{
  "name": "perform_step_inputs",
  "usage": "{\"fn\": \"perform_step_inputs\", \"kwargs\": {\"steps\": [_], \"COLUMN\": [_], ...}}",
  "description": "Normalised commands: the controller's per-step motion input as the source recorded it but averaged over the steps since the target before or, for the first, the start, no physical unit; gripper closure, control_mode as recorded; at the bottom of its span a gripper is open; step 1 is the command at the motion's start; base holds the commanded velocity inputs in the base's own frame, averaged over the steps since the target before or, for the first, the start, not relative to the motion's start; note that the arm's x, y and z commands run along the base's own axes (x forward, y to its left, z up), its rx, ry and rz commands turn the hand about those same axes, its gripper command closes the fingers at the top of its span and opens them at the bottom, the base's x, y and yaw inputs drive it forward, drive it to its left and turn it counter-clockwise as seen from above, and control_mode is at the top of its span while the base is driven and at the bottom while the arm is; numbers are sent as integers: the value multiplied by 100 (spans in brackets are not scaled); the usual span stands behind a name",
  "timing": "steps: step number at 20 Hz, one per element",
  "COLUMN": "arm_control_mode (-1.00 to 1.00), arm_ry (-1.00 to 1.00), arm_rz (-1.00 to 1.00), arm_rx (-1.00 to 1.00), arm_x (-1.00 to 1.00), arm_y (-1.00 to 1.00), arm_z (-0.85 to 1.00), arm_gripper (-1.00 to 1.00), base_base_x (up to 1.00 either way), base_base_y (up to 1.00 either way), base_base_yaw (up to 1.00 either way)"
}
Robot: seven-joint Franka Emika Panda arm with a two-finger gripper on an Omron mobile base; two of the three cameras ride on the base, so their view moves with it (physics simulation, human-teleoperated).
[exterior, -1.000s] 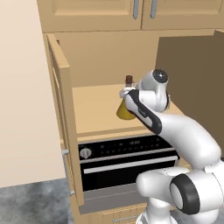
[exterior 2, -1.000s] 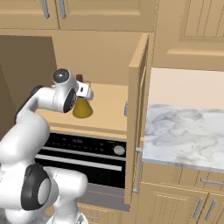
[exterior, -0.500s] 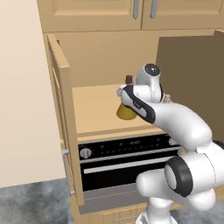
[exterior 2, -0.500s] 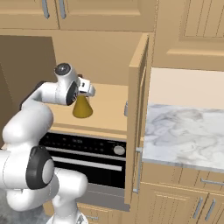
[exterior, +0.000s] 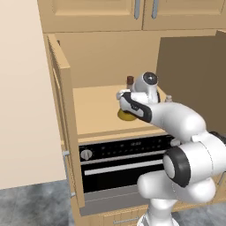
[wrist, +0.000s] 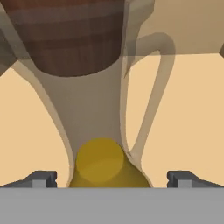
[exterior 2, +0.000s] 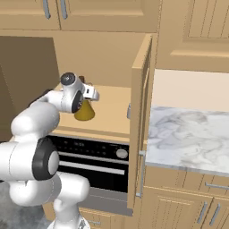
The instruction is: Retrieve the bottle and the shaker from the cabinet and place them next to the mixing bowl on the counter. Then add garlic from the fridge to the mixing bowl.
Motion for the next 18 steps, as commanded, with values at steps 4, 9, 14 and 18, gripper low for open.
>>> {"fn": "perform_step_inputs", "kwargs": {"steps": [4,9,14,18], "arm_control_mode": [-100,-100,-100,-100], "arm_ry": [0,1,4,-1], "arm_rz": [0,0,0,0], "arm_rx": [0,-1,-2,0], "arm_x": [24,19,6,0], "arm_y": [0,0,0,0], "arm_z": [0,1,3,0], "arm_gripper": [-100,-100,-100,-100], "base_base_x": [0,0,0,0], "base_base_y": [0,0,0,0], "base_base_yaw": [0,0,0,0]}}
